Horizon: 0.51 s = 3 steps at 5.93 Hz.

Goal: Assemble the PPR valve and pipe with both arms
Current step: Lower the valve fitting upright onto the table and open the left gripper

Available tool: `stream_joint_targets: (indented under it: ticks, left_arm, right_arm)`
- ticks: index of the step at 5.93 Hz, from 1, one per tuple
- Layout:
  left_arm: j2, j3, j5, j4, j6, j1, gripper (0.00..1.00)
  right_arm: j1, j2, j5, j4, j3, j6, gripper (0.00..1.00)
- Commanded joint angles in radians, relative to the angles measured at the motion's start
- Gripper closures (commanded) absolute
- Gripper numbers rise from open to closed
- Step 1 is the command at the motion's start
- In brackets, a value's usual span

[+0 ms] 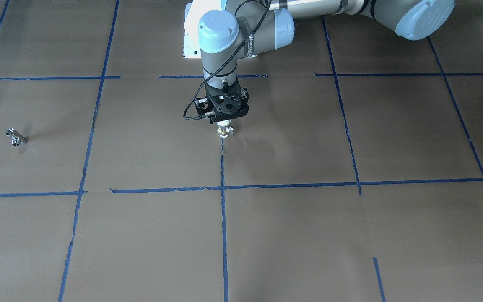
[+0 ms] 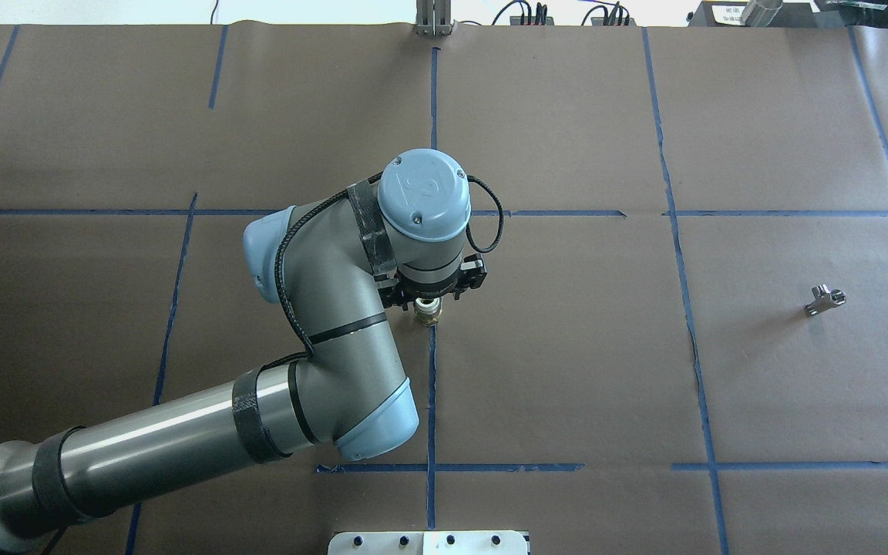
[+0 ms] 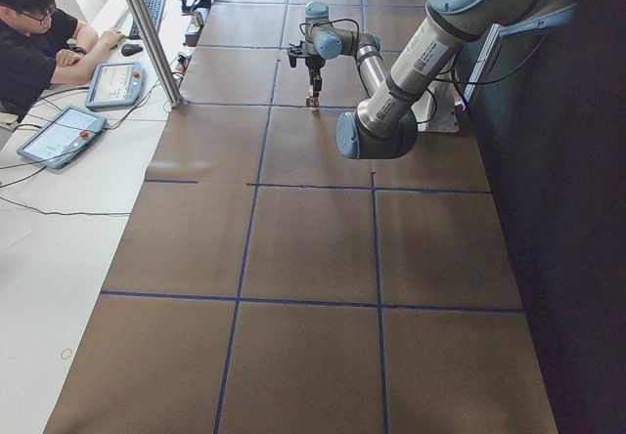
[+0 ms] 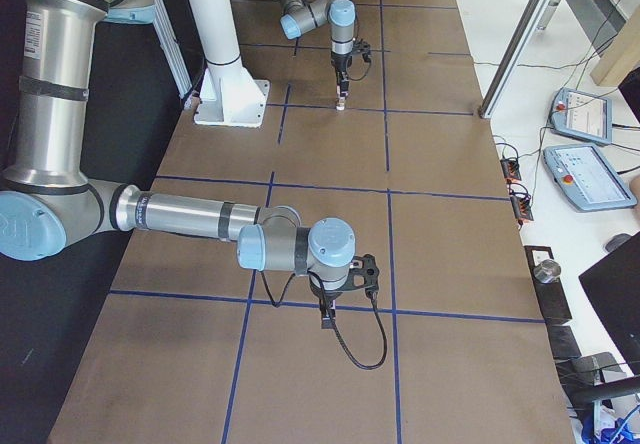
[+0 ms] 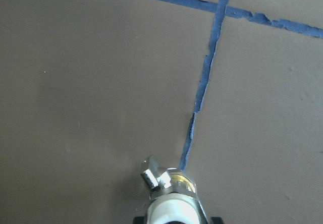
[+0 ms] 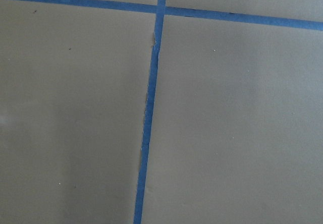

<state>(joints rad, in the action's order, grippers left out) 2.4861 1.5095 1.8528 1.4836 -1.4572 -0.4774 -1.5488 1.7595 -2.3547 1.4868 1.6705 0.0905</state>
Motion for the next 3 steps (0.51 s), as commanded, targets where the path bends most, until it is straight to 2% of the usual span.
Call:
stream_joint_targets:
  ticks: [1, 3]
  left_arm:
    - [-0.016, 0.055, -0.006, -0.002, 0.006, -0.009, 0.0]
    - [-0.213, 0.287, 0.002, -0.05, 0.221, -0.055, 0.0]
  right_arm:
    - [0.001, -0.001, 0.002, -0.002, 0.0, 0.005, 0.0]
    - [0.003, -0.014, 0.0, -0.003, 0.009, 0.005, 0.0]
